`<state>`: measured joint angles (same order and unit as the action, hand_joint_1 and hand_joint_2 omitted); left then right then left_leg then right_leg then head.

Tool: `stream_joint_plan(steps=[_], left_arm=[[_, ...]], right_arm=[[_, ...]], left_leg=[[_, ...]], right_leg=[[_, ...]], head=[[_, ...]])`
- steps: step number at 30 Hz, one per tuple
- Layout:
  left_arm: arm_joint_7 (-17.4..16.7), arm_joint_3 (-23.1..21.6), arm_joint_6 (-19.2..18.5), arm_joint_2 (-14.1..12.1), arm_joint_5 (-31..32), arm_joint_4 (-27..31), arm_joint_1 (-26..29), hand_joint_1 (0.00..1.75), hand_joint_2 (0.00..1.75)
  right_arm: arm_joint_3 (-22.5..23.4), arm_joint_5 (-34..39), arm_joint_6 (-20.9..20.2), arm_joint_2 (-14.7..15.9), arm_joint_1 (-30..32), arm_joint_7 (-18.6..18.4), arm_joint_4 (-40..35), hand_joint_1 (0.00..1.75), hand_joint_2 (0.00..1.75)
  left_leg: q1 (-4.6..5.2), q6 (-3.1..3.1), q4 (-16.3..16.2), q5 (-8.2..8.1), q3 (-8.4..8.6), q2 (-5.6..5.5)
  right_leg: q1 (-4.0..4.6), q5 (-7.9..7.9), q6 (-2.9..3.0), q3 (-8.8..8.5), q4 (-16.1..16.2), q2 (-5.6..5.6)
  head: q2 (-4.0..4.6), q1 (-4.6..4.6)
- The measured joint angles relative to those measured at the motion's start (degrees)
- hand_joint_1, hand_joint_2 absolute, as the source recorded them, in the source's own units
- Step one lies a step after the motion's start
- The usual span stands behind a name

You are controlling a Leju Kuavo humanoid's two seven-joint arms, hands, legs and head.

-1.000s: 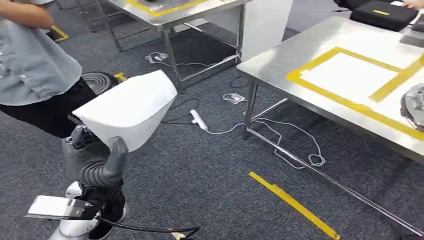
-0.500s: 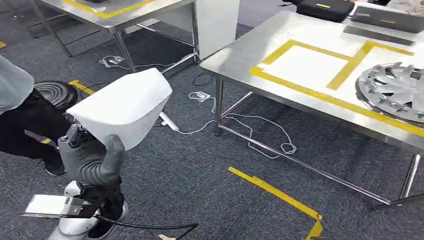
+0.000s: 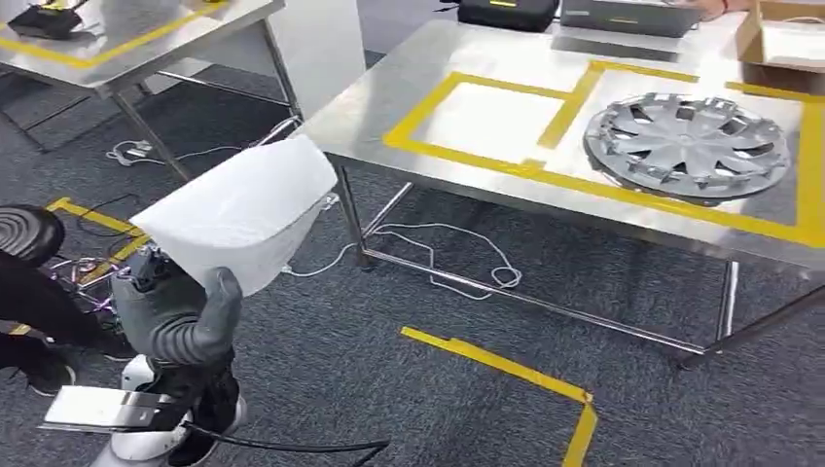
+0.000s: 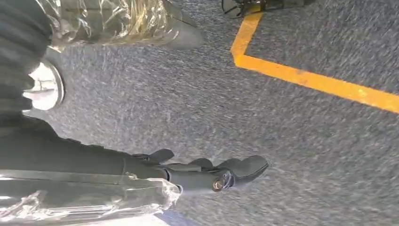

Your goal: Take the parts from the cabinet and place them on the table.

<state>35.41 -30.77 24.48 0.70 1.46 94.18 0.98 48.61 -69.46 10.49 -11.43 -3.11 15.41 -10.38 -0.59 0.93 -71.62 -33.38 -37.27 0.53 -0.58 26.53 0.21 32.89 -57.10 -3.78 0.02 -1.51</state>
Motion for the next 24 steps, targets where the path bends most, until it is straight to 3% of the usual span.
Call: stream_joint_plan(steps=[1,2,3,4,6,7,8,9,10,12,13,14,15,17,18,19,22,24], left_arm=[[0.0,0.0,0.0,0.0,0.09,0.0,-0.04,1.75,1.75],[0.0,0.0,0.0,-0.02,0.15,0.02,-0.09,1.75,1.75],[0.0,0.0,0.0,-0.07,0.18,0.0,-0.1,1.75,1.75],[0.02,0.0,-0.02,-0.11,0.24,0.02,-0.09,1.75,1.75],[0.04,0.0,-0.11,-0.09,0.39,0.04,-0.35,1.75,1.75],[0.04,0.0,-0.15,-0.02,0.5,0.04,-0.4,1.75,1.75],[0.07,0.0,-0.18,0.11,0.52,0.07,-0.46,1.75,1.75],[0.07,0.09,-0.17,0.13,0.52,0.09,-0.57,1.75,1.75],[0.09,0.13,-0.17,0.2,0.61,0.11,-0.57,1.75,1.75],[0.09,0.2,-0.17,0.13,0.7,0.11,-0.33,1.75,1.75],[0.09,0.2,-0.17,0.11,0.74,0.11,-0.33,1.75,1.75],[0.07,0.2,-0.17,0.11,0.74,0.11,-0.34,1.75,1.75],[0.07,0.22,-0.17,0.07,0.74,0.11,-0.38,1.75,1.75],[0.07,0.22,-0.17,0.07,0.79,0.11,-0.37,1.75,1.75],[0.07,0.24,-0.15,0.09,0.81,0.11,-0.38,1.75,1.75],[0.07,0.28,-0.15,0.07,0.83,0.11,-0.4,1.75,1.75],[0.09,0.26,-0.13,0.07,0.83,0.11,-0.4,1.75,1.75],[0.07,0.31,-0.02,0.04,0.85,0.13,-0.46,1.75,1.75]], right_arm=[[0.0,0.0,-0.02,0.0,-0.01,0.0,0.0,0.0,1.75],[-0.02,-0.02,-0.13,0.0,-0.03,0.0,0.0,0.0,1.75],[-0.04,-0.04,-0.15,-0.07,-0.1,0.02,0.0,0.0,1.75],[-0.04,-0.04,-0.24,-0.07,-0.31,0.0,0.0,0.0,1.75],[-0.04,-0.07,-0.35,-0.07,-0.17,0.02,0.02,0.0,1.75],[-0.07,-0.09,-0.35,-0.07,-0.01,0.02,0.04,0.0,1.75],[-0.07,-0.09,-0.35,-0.04,0.0,0.02,0.04,0.0,1.75],[-0.07,-0.15,-0.33,-0.04,0.06,0.02,0.04,0.0,1.75],[-0.09,-0.24,-0.37,-0.04,-0.13,0.02,0.04,0.0,1.75],[-0.22,-0.33,-0.72,-0.04,-0.46,0.0,0.06,0.0,1.75],[-0.37,-0.35,-0.76,-0.07,-0.46,-0.02,0.09,0.0,1.75],[-0.48,-0.35,-0.74,-0.07,-0.37,-0.09,0.13,0.0,1.75],[-0.5,-0.39,-0.74,-0.04,-0.28,-0.22,0.13,0.0,1.75],[-0.55,-0.55,-0.72,-0.04,-0.25,-0.35,0.13,0.0,1.75],[-0.63,-0.57,-0.72,-0.04,-0.29,-0.35,0.13,0.0,1.75],[-0.81,-0.63,-0.72,-0.04,-0.41,-0.37,0.15,0.0,1.75],[-1.03,-0.7,-0.72,-0.04,-0.29,-0.44,0.17,0.0,1.75],[-1.05,-0.77,-0.72,-0.09,-0.33,-0.48,0.17,0.0,1.75]], left_leg=[[-0.01,-0.23,3.85,2.55,1.62,-0.45],[-0.02,-0.59,9.55,5.71,4.07,-2.16],[-0.16,-1.04,12.31,6.01,5.15,-5.49],[-0.4,-1.08,13.78,5.84,5.49,-5.52],[-0.03,-1.2,13.73,5.5,5.3,-4.8],[0.01,-1.49,13.97,5.69,5.41,-4.25],[-0.6,-2.0,14.67,6.07,5.66,-3.38],[-0.46,-2.2,14.71,6.11,5.75,-2.8],[-0.4,-2.48,14.71,6.03,5.73,-2.23],[-0.19,-2.57,14.7,5.93,5.7,-0.65],[-0.18,-2.6,14.68,5.89,5.66,-0.05],[-0.18,-2.56,14.68,5.86,5.7,0.46],[-0.18,-2.47,14.67,5.79,5.75,0.73],[-0.18,-2.16,14.66,5.6,6.06,1.05],[-0.13,-1.95,14.66,5.47,6.22,1.17],[0.38,-1.64,14.41,5.32,6.04,1.22],[0.21,-0.9,14.51,5.53,6.12,1.36],[0.08,-0.12,13.35,4.21,5.89,0.85]], right_leg=[[0.0,0.0,-0.02,-0.08,-0.04,-0.76],[-0.01,-0.02,-0.09,-0.2,-0.09,-1.63],[-0.02,-0.04,-0.3,0.04,-0.14,-2.16],[0.07,-0.11,-0.79,0.54,-0.54,-3.06],[-0.45,-0.53,-1.73,1.24,-0.2,-4.0],[-0.45,-0.67,-2.18,1.31,0.0,-4.51],[-0.48,-0.4,-2.33,1.9,-0.3,-4.25],[0.04,0.67,-2.6,2.55,-1.84,-0.4],[-0.02,2.67,-2.87,4.2,-5.15,1.87],[-0.17,6.91,-3.25,8.83,-14.69,3.29],[-0.19,7.67,-3.41,10.29,-17.71,3.44],[-0.2,6.99,-3.5,10.2,-17.75,3.5],[-0.2,5.24,-3.49,8.85,-15.25,3.57],[-0.2,0.65,-3.22,3.2,-5.23,4.0],[-0.14,0.0,-2.94,0.82,-0.85,4.72],[0.17,0.56,-2.43,-0.15,-0.05,4.89],[0.37,0.59,-1.41,0.2,-0.38,4.58],[-0.1,0.3,-0.6,-0.2,0.1,4.34]], head=[[0.0,0.02],[0.0,-0.02],[0.0,0.11],[0.0,0.04],[0.0,0.0],[0.0,0.0],[0.0,-0.04],[0.0,0.31],[0.0,0.72],[0.0,0.63],[0.0,0.66],[0.0,0.63],[0.0,0.66],[0.0,0.66],[0.0,0.7],[0.0,0.68],[0.0,0.57],[0.0,0.44]])
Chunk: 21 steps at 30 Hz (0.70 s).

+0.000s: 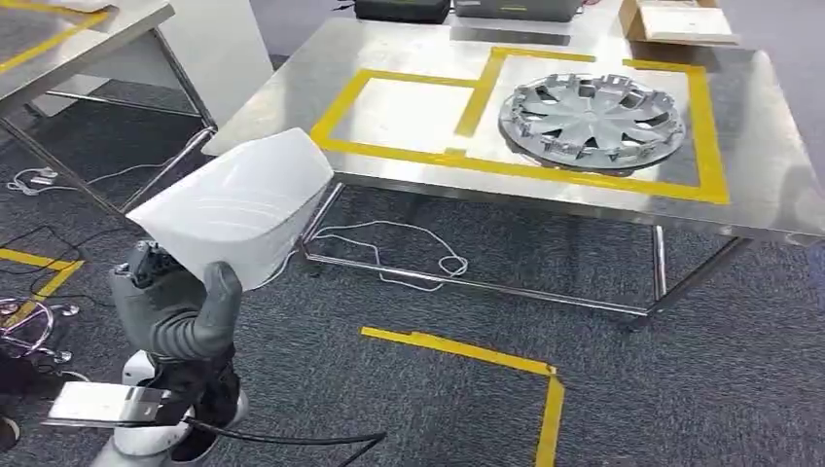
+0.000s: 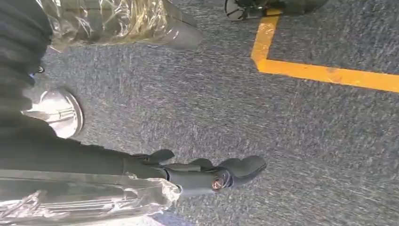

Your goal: Take the parts from the cabinet and place them on the table.

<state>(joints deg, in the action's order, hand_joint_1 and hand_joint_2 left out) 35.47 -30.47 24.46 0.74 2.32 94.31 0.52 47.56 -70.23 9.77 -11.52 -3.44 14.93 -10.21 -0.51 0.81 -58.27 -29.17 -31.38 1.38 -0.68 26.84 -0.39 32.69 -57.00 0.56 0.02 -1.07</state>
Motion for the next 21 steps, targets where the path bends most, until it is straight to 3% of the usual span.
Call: stream_joint_plan(steps=[1,3,4,5,7,9,11,14,15,16,19,20,21], left_arm=[[0.02,0.02,0.04,-0.04,0.13,0.0,-0.06,1.75,1.75],[0.02,0.07,0.18,-0.13,0.15,0.0,0.08,1.75,1.75],[0.02,0.07,0.24,-0.2,0.15,0.0,0.11,1.75,1.75],[0.02,0.07,0.24,-0.24,0.17,-0.02,0.13,1.75,1.75],[0.02,0.09,0.39,-0.28,0.24,-0.02,0.09,1.75,1.75],[0.02,0.13,0.48,-0.31,0.33,-0.02,0.05,1.75,1.75],[0.02,0.13,0.57,-0.31,0.33,-0.02,-0.15,1.75,1.75],[0.02,0.15,0.65,-0.26,0.42,0.0,-0.07,1.75,1.75],[0.02,0.22,0.66,-0.15,0.53,0.0,-0.11,1.75,1.75],[0.02,0.28,0.66,-0.09,0.59,0.0,-0.15,1.75,1.75],[0.02,0.28,0.66,-0.07,0.7,0.0,-0.08,1.75,1.75],[0.02,0.31,0.66,-0.07,0.7,0.0,-0.01,1.75,1.75],[0.02,0.31,0.66,-0.09,0.7,0.0,0.03,1.75,1.75]], right_arm=[[-0.02,-0.11,0.0,0.0,-0.11,-0.09,0.0,0.0,1.75],[-0.11,-0.37,0.07,0.0,-0.18,-0.44,0.0,0.0,1.75],[-0.13,-0.5,0.09,0.0,-0.1,-0.68,0.0,0.0,1.75],[-0.17,-0.61,0.18,0.0,-0.06,-0.87,0.0,0.0,1.75],[-0.44,-0.81,0.31,0.0,-0.09,-1.07,0.0,0.0,1.75],[-0.61,-0.96,0.48,-0.11,-0.13,-1.27,0.0,0.0,1.75],[-0.92,-1.18,0.72,-0.26,-0.13,-1.42,0.0,0.0,1.75],[-1.27,-1.38,0.74,-0.31,-0.03,-1.51,0.04,0.0,1.75],[-1.42,-1.4,0.74,-0.31,0.0,-1.53,0.04,0.0,1.75],[-1.46,-1.42,0.83,-0.31,-0.04,-1.53,0.04,0.0,1.75],[-1.51,-1.42,0.81,-0.31,0.02,-1.57,0.04,0.0,1.75],[-1.51,-1.4,0.81,-0.31,0.16,-1.6,0.07,0.0,1.75],[-1.51,-1.42,0.79,-0.31,0.25,-1.6,0.09,0.0,1.75]], left_leg=[[-0.05,0.17,-2.85,-1.9,-1.25,-0.41],[-0.12,0.43,-12.25,-6.29,-5.79,-0.59],[-0.11,0.47,-16.29,-7.43,-7.92,-0.62],[-0.11,0.43,-17.4,-7.16,-8.65,-0.63],[-0.08,0.05,-12.71,-2.75,-6.76,-0.65],[0.05,-0.77,-2.7,2.51,-2.09,-0.91],[0.18,-0.99,0.69,1.7,-0.81,-1.12],[0.37,-1.77,0.89,1.81,-1.02,-1.16],[-0.1,-2.1,1.29,2.14,-0.71,-1.1],[-0.15,-2.35,1.31,2.05,-0.63,-1.08],[-0.09,-2.56,1.28,1.91,-0.6,-1.04],[-0.09,-2.57,1.27,1.8,-0.5,-1.04],[-0.1,-2.52,1.27,1.67,-0.35,-1.06]], right_leg=[[-0.03,0.01,0.42,-0.02,0.0,-0.08],[0.05,0.04,0.67,0.03,-0.01,-0.34],[0.11,0.08,0.73,0.04,-0.03,-0.49],[0.14,0.08,0.73,0.01,-0.04,-0.65],[0.21,0.1,0.74,-0.18,-0.05,-1.16],[0.22,0.23,0.55,-0.48,-0.05,-1.52],[0.63,0.39,-0.04,0.04,-0.46,-1.73],[0.41,0.41,-1.15,0.07,-0.1,-1.6],[0.29,0.82,-1.41,0.63,-0.77,-1.47],[0.38,2.33,-1.66,1.56,-2.99,-1.17],[0.03,7.97,-2.27,8.36,-16.26,-1.05],[0.03,8.25,-2.38,9.89,-18.73,-1.04],[-0.01,7.15,-2.45,10.02,-18.25,-1.02]], head=[[0.0,-0.31],[0.0,-0.24],[0.0,-0.24],[0.0,-0.22],[0.0,-0.22],[0.0,-0.24],[0.0,-0.17],[0.0,-0.13],[0.0,-0.26],[0.0,0.29],[0.0,0.35],[0.0,0.33],[0.0,0.31]])
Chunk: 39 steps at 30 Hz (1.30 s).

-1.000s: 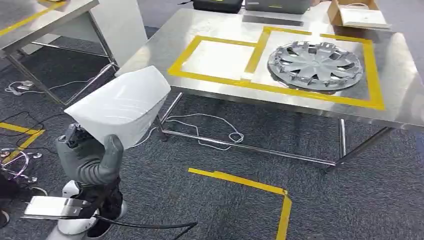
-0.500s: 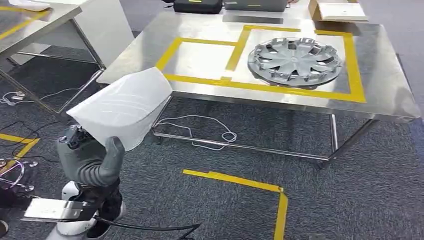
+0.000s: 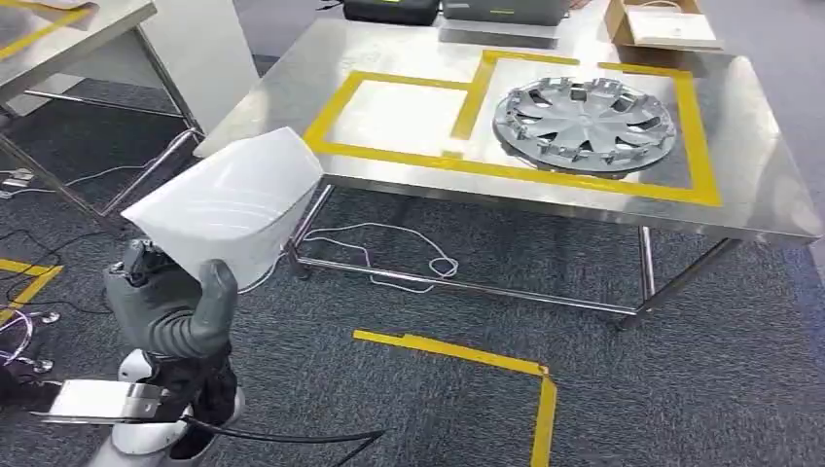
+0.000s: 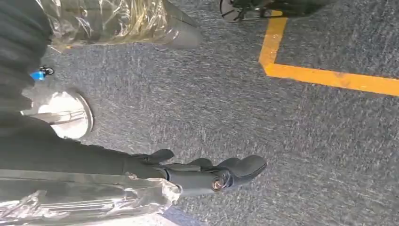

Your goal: Take the parts from the cabinet and place them on the table.

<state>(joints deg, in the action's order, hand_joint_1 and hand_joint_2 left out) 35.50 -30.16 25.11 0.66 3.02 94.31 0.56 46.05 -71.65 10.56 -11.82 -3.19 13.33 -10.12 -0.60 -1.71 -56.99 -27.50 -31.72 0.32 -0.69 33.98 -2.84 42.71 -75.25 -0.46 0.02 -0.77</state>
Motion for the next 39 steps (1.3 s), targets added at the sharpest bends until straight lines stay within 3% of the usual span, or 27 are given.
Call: stream_joint_plan(steps=[1,3,5,8,10,11,13,14,15,17,18,19,20,21,23,25,26,28,29,30,31,32,33,34,35,36,39], left_arm=[[0.0,0.0,0.0,0.02,0.0,0.0,0.03,1.75,1.75],[0.0,0.02,0.0,0.02,0.0,0.0,0.03,1.75,1.75],[0.0,0.02,0.0,0.02,0.04,0.0,-0.08,1.75,1.75],[0.0,-0.02,0.0,0.02,0.04,0.02,-0.11,1.75,1.75],[0.0,0.0,0.0,0.02,0.07,0.13,-0.19,1.75,1.75],[0.0,-0.02,0.0,0.0,0.09,0.15,-0.24,1.75,1.75],[0.0,-0.02,0.0,-0.09,0.07,0.15,-0.04,1.75,1.75],[0.0,-0.02,0.0,-0.13,0.07,0.15,0.01,1.75,1.75],[0.0,-0.02,0.0,-0.15,0.07,0.15,0.1,1.75,1.75],[0.0,0.0,0.0,-0.17,0.04,0.15,0.08,1.75,1.75],[0.0,-0.02,0.0,-0.17,0.04,0.15,0.07,1.75,1.75],[0.0,-0.02,0.0,-0.22,0.04,0.15,0.07,1.75,1.75],[-0.02,-0.04,0.0,-0.26,0.02,0.17,0.08,1.75,1.75],[0.0,-0.02,-0.06,-0.26,0.02,0.26,-0.08,1.75,1.75],[0.0,-0.02,-0.11,-0.2,-0.02,0.31,0.01,1.75,1.75],[0.04,0.07,-0.13,-0.09,-0.04,0.41,0.01,1.75,1.75],[0.04,0.11,-0.13,0.02,-0.04,0.46,-0.08,1.75,1.75],[0.04,0.09,-0.22,0.02,-0.04,0.46,-0.02,1.75,1.75],[0.04,0.09,-0.24,0.02,-0.04,0.46,0.02,1.75,1.75],[0.04,0.09,-0.24,0.02,-0.04,0.46,0.14,1.75,1.75],[0.04,0.11,-0.24,0.02,-0.04,0.46,0.16,1.75,1.75],[0.04,0.09,-0.24,0.02,-0.04,0.46,0.16,1.75,1.75],[0.04,0.09,-0.24,0.02,-0.04,0.46,0.15,1.75,1.75],[0.04,0.11,-0.24,0.04,-0.04,0.46,0.14,1.75,1.75],[0.04,0.11,-0.24,0.02,-0.04,0.46,0.12,1.75,1.75],[0.04,0.09,-0.24,0.02,-0.07,0.48,0.07,1.75,1.75],[0.04,0.07,-0.22,0.02,-0.2,0.55,0.11,1.75,1.75]], right_arm=[[0.0,0.0,0.02,0.0,0.03,0.0,0.0,0.0,1.75],[0.0,0.0,0.02,0.0,-0.03,0.0,0.0,0.0,1.75],[-0.07,0.02,0.04,-0.02,-0.22,0.02,0.04,0.0,1.75],[-0.22,0.02,0.02,-0.02,0.0,-0.04,0.09,0.0,1.75],[-0.24,0.0,0.04,-0.02,0.03,0.0,0.09,0.0,1.75],[-0.26,0.02,0.02,-0.02,-0.01,0.0,0.09,0.0,1.75],[-0.31,0.02,0.02,-0.07,0.05,0.0,0.11,0.0,1.75],[-0.28,0.02,0.02,-0.05,0.12,0.0,0.11,0.0,1.75],[-0.28,0.02,0.02,-0.04,0.17,0.0,0.11,0.0,1.75],[-0.28,0.02,0.0,-0.07,0.16,0.0,0.11,0.0,1.75],[-0.31,0.04,0.0,-0.09,0.14,0.0,0.11,0.0,1.75],[-0.3,0.04,0.0,-0.15,0.19,0.02,0.11,0.0,1.75],[-0.28,0.02,-0.02,-0.22,0.07,0.02,0.13,0.0,1.75],[-0.28,0.04,-0.02,-0.2,0.03,0.04,0.13,0.0,1.75],[-0.31,0.04,-0.04,-0.22,0.18,0.04,0.13,0.0,1.75],[-0.33,0.04,-0.04,-0.22,0.07,0.06,0.13,0.0,1.75],[-0.33,0.04,-0.04,-0.22,-0.12,0.09,0.13,0.0,1.75],[-0.35,0.04,-0.04,-0.22,-0.18,0.09,0.13,0.0,1.75],[-0.35,0.07,-0.04,-0.22,-0.08,0.09,0.13,0.0,1.75],[-0.33,0.07,-0.04,-0.22,0.09,0.07,0.13,0.0,1.75],[-0.33,0.07,-0.04,-0.22,0.19,0.04,0.13,0.0,1.75],[-0.33,0.07,-0.04,-0.22,0.19,0.04,0.13,0.0,1.75],[-0.33,0.07,-0.04,-0.2,0.17,0.04,0.13,0.0,1.75],[-0.33,0.07,-0.04,-0.2,0.19,0.04,0.13,0.0,1.75],[-0.35,0.07,-0.07,-0.22,0.16,0.04,0.2,0.0,1.75],[-0.35,0.07,-0.02,-0.22,0.0,0.04,0.2,0.0,1.75],[-0.31,0.09,-0.04,-0.2,0.28,-0.04,0.17,0.0,1.75]], left_leg=[[0.0,0.08,-0.01,-0.25,0.34,-0.02],[-0.06,0.52,-0.01,-0.95,1.39,-0.02],[0.41,1.26,-0.36,-1.58,1.49,-0.03],[0.25,1.95,0.04,-1.73,1.78,0.05],[0.14,2.58,-1.84,-3.2,1.46,0.0],[0.09,2.79,-5.65,-5.03,-0.4,-0.03],[0.06,2.96,-15.45,-8.65,-5.96,-0.03],[0.06,2.91,-18.61,-8.93,-8.23,-0.03],[0.06,2.76,-18.8,-7.74,-8.98,-0.03],[0.2,2.03,-12.54,-1.9,-7.03,-0.05],[0.43,1.4,-7.62,1.27,-5.1,-0.08],[0.87,0.47,-3.48,3.07,-3.71,-0.12],[0.96,0.09,-2.72,1.98,-2.94,-0.04],[0.99,0.31,-1.42,1.13,-2.38,-0.04],[1.04,0.04,-0.71,1.13,-2.42,-0.22],[0.43,-0.25,-0.12,1.18,-1.07,-0.3],[0.38,-0.53,-0.12,0.97,-0.92,-0.28],[0.39,-0.56,-0.13,0.58,-0.84,-0.27],[0.38,-0.52,-0.14,0.35,-0.72,-0.28],[0.37,-0.46,-0.15,0.08,-0.4,-0.29],[0.36,-0.34,-0.15,-0.3,0.11,-0.33],[0.32,-0.17,-0.15,-0.69,0.72,-0.33],[0.25,0.07,-0.15,-1.16,1.5,-0.33],[0.21,0.37,-0.15,-1.64,2.14,-0.3],[0.38,0.71,-0.18,-1.89,2.44,-0.28],[0.41,1.08,-0.25,-2.09,2.03,-0.27],[0.35,2.14,-0.84,-2.26,2.73,-0.24]], right_leg=[[-0.03,-2.64,0.02,-1.46,3.31,0.04],[-0.04,-8.45,0.23,-6.91,14.59,0.47],[0.24,-7.28,0.84,-9.14,17.77,0.63],[0.5,-6.97,2.0,-9.05,17.54,0.51],[0.11,-6.8,2.9,-9.96,17.96,0.45],[0.11,-6.59,3.23,-10.26,17.95,0.45],[0.2,-6.09,3.56,-10.65,17.94,0.42],[0.29,-5.85,3.59,-10.92,17.93,0.36],[0.37,-5.59,3.62,-11.27,17.93,0.21],[0.66,-4.92,3.56,-12.37,17.93,-0.16],[0.78,-4.55,3.47,-12.98,17.95,-0.27],[0.71,-4.17,3.38,-13.18,18.06,-0.32],[1.16,-3.72,2.87,-13.42,17.95,-0.41],[0.99,-3.71,2.55,-13.11,18.02,-0.32],[0.9,-4.64,1.69,-13.42,17.6,-0.12],[0.85,-3.26,1.09,-12.75,16.26,-0.02],[0.75,-2.08,0.83,-11.18,13.37,0.01],[0.43,1.52,0.49,-5.52,4.18,0.01],[0.38,2.59,0.16,-3.09,0.85,0.02],[0.27,2.16,0.02,-1.73,-0.09,0.02],[0.12,-0.05,-0.23,-1.94,1.92,0.03],[0.04,-3.04,-0.24,-3.29,5.89,0.09],[-0.02,-6.66,-0.19,-5.54,11.49,0.23],[-0.02,-9.03,-0.17,-7.27,16.09,0.58],[0.32,-7.3,0.06,-7.48,16.35,0.74],[0.48,-6.08,0.99,-8.09,17.05,0.94],[0.27,-6.99,2.58,-9.1,17.34,0.52]], head=[[0.0,0.02],[0.0,0.04],[0.0,0.13],[0.0,-0.15],[0.0,-0.35],[0.0,-0.79],[0.0,-0.79],[0.0,-0.79],[0.0,-0.76],[0.0,-0.79],[0.0,-0.76],[0.0,-0.76],[0.0,-0.59],[0.0,-0.92],[0.0,-0.9],[0.0,-0.7],[0.0,-0.37],[0.0,-0.52],[0.0,-0.39],[0.0,-0.44],[0.0,-0.42],[0.0,-0.42],[0.0,-0.44],[0.0,-0.37],[0.0,-0.35],[0.0,-0.31],[0.0,-0.59]])
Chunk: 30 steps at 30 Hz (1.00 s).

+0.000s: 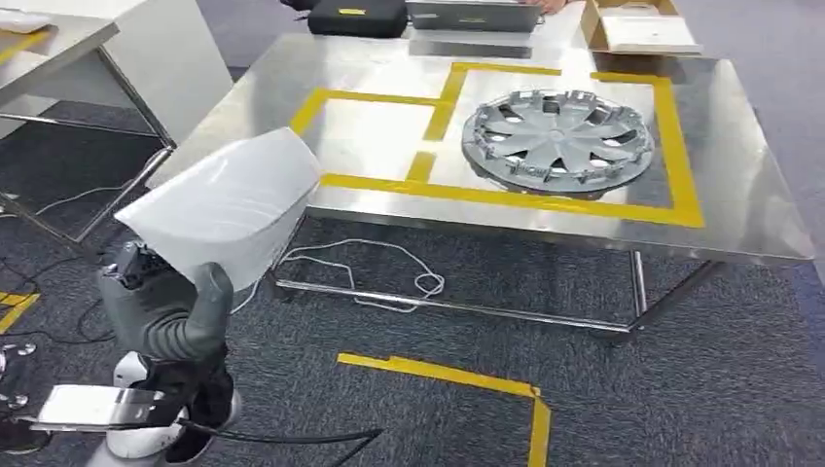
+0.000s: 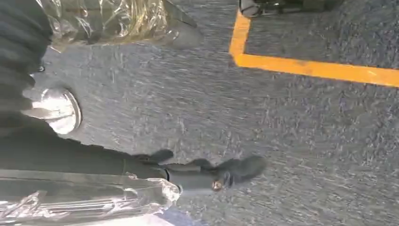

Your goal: Take the parts from the cabinet and place them on the table.

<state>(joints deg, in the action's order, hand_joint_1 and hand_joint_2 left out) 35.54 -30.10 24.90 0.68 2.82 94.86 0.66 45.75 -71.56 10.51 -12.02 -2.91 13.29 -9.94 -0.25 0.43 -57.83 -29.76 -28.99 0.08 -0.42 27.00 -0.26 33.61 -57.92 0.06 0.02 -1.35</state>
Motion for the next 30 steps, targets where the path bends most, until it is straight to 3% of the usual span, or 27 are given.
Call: stream_joint_plan(steps=[1,2,5,6,7,8,10,11,12,13,15,17,18,20,21,22,23,25,26,27,28,30], left_arm=[[-0.02,0.0,0.0,0.0,-0.04,0.0,-0.04,1.75,1.75],[0.0,-0.02,0.07,-0.02,-0.02,0.11,-0.22,1.75,1.75],[-0.02,-0.04,0.15,-0.15,-0.2,0.09,-0.11,1.75,1.75],[-0.04,-0.04,0.15,-0.2,-0.22,0.09,-0.05,1.75,1.75],[-0.04,-0.04,0.15,-0.26,-0.24,0.09,-0.04,1.75,1.75],[-0.04,-0.02,0.17,-0.31,-0.26,0.09,-0.04,1.75,1.75],[-0.04,0.0,0.22,-0.39,-0.26,0.11,-0.06,1.75,1.75],[-0.04,0.04,0.24,-0.5,-0.26,0.13,0.0,1.75,1.75],[-0.04,0.04,0.26,-0.52,-0.26,0.15,-0.05,1.75,1.75],[-0.04,0.07,0.26,-0.57,-0.24,0.22,0.02,1.75,1.75],[-0.09,0.09,0.33,-0.57,-0.24,0.31,0.05,1.75,1.75],[-0.06,0.2,0.54,-0.52,-0.22,0.42,-0.02,1.75,1.75],[-0.04,0.26,0.59,-0.5,-0.2,0.44,-0.07,1.75,1.75],[-0.07,0.26,0.63,-0.5,-0.2,0.46,0.22,1.75,1.75],[-0.07,0.28,0.68,-0.5,-0.2,0.46,0.28,1.75,1.75],[-0.07,0.33,0.77,-0.52,-0.22,0.46,0.41,1.75,1.75],[-0.07,0.37,0.79,-0.55,-0.22,0.46,0.42,1.75,1.75],[-0.04,0.39,0.83,-0.5,-0.18,0.46,0.41,1.75,1.75],[-0.02,0.42,0.98,-0.48,-0.17,0.46,0.43,1.75,1.75],[0.02,0.42,1.01,-0.5,-0.18,0.48,0.36,1.75,1.75],[0.02,0.42,1.05,-0.44,-0.18,0.55,0.34,1.75,1.75],[0.07,0.42,1.16,-0.48,-0.15,0.55,0.38,1.75,1.75]], right_arm=[[0.0,-0.02,0.0,-0.02,-0.01,0.0,0.0,0.0,1.75],[0.0,-0.02,-0.02,-0.02,-0.09,0.02,0.0,0.0,1.75],[-0.04,-0.02,-0.04,0.0,-0.06,0.02,0.0,0.0,1.75],[-0.02,-0.02,-0.04,0.0,0.02,0.02,0.0,0.0,1.75],[-0.02,-0.02,-0.04,0.0,0.03,0.02,0.0,0.0,1.75],[-0.02,-0.02,-0.04,-0.02,0.0,0.02,0.0,0.0,1.75],[-0.02,-0.02,-0.07,0.0,-0.05,0.0,0.0,0.0,1.75],[-0.02,-0.02,-0.11,-0.13,-0.04,0.0,0.06,0.0,1.75],[-0.02,-0.02,-0.15,-0.17,-0.15,-0.02,0.09,0.0,1.75],[-0.02,-0.02,-0.15,-0.15,-0.24,-0.04,0.07,0.0,1.75],[-0.02,0.0,-0.15,-0.2,-0.15,-0.04,0.11,0.0,1.75],[-0.04,0.0,-0.15,-0.2,-0.32,-0.04,0.09,0.0,1.75],[-0.06,0.0,-0.17,-0.2,-0.41,-0.04,0.09,0.0,1.75],[-0.07,0.0,-0.17,-0.2,-0.4,-0.04,0.09,0.0,1.75],[-0.04,0.02,-0.17,-0.2,-0.27,-0.13,0.09,0.0,1.75],[-0.04,0.0,-0.17,-0.2,-0.19,-0.2,0.09,0.0,1.75],[-0.04,0.0,-0.17,-0.2,-0.19,-0.2,0.09,0.0,1.75],[-0.04,0.02,-0.15,-0.2,-0.21,-0.2,0.09,0.0,1.75],[-0.06,0.04,-0.2,-0.2,-0.22,-0.22,0.11,0.0,1.75],[-0.07,0.04,-0.15,-0.2,-0.29,-0.22,0.11,0.0,1.75],[-0.07,0.04,-0.2,-0.18,-0.39,-0.22,0.09,0.0,1.75],[-0.02,0.11,-0.17,-0.17,-0.15,-0.33,0.09,0.0,1.75]], left_leg=[[-0.09,0.28,-1.06,-0.4,-0.12,0.02],[-0.08,0.54,-3.72,-1.07,-1.4,-0.01],[-0.11,0.88,-15.7,-6.65,-9.14,0.0],[-0.09,0.68,-17.36,-6.87,-10.9,0.0],[-0.08,0.43,-16.46,-5.46,-11.17,0.0],[0.05,0.06,-13.81,-2.92,-10.49,-0.01],[0.68,-1.56,-4.6,4.15,-7.54,-0.04],[1.3,-2.46,-2.48,4.9,-6.84,-0.02],[1.34,-2.45,-0.91,2.92,-6.56,0.02],[1.46,-2.48,-1.05,3.95,-6.42,0.0],[1.45,-3.04,-0.01,4.29,-5.88,-0.19],[0.81,-3.45,0.77,4.13,-4.47,-0.12],[0.79,-3.59,0.77,3.82,-4.3,-0.11],[0.83,-3.55,0.76,3.17,-3.89,-0.13],[0.83,-3.51,0.75,2.84,-3.61,-0.19],[0.81,-3.42,0.75,2.51,-3.14,-0.27],[0.81,-3.31,0.74,2.06,-2.53,-0.36],[0.82,-2.9,0.75,0.98,-0.84,-0.37],[0.86,-2.62,0.83,0.49,-0.26,-0.28],[0.93,-2.33,0.71,0.31,-0.35,-0.28],[0.92,-1.87,0.85,-0.02,-0.43,-0.25],[0.92,-1.36,0.34,0.08,0.39,-0.24]], right_leg=[[-0.12,0.1,0.21,-0.62,0.27,0.07],[-0.14,0.33,0.55,-1.0,0.31,0.01],[-0.03,1.33,0.84,-1.72,0.3,-0.14],[0.11,1.71,0.89,-2.14,0.3,-0.2],[0.28,2.08,0.92,-2.67,0.3,-0.29],[0.43,2.51,0.93,-3.29,0.3,-0.44],[0.75,3.49,0.86,-4.81,0.39,-0.49],[0.74,3.87,0.72,-4.77,0.36,-0.49],[0.82,4.21,0.26,-4.92,0.41,-0.64],[0.7,4.25,-0.14,-4.64,0.82,-0.46],[0.75,3.39,-0.97,-5.36,0.4,-0.36],[0.76,3.6,-1.49,-2.76,-3.78,-0.34],[0.61,4.88,-1.75,-0.5,-7.65,-0.34],[0.18,8.97,-2.39,4.63,-15.05,-0.32],[0.17,9.71,-2.5,6.42,-16.89,-0.32],[0.14,8.66,-2.53,7.05,-16.35,-0.31],[0.1,6.19,-2.58,6.46,-13.49,-0.28],[0.11,-0.77,-2.28,2.47,-2.97,-0.18],[0.38,-1.0,-1.7,1.47,-0.74,-0.01],[0.59,1.09,-1.41,1.57,0.33,0.14],[0.76,0.74,-0.72,0.66,0.09,0.13],[0.75,0.13,0.15,0.49,0.47,0.08]], head=[[-0.02,-0.13],[0.0,-0.39],[0.0,-0.53],[0.0,-0.57],[0.0,-0.51],[0.0,-0.55],[0.0,-0.55],[0.0,-0.3],[0.0,-0.03],[0.0,-0.18],[0.0,-0.16],[0.0,0.04],[0.0,0.13],[0.0,0.02],[0.0,0.13],[0.0,0.1],[0.0,0.08],[0.0,0.1],[0.0,0.04],[0.0,0.15],[0.0,0.06],[0.0,-0.05]])
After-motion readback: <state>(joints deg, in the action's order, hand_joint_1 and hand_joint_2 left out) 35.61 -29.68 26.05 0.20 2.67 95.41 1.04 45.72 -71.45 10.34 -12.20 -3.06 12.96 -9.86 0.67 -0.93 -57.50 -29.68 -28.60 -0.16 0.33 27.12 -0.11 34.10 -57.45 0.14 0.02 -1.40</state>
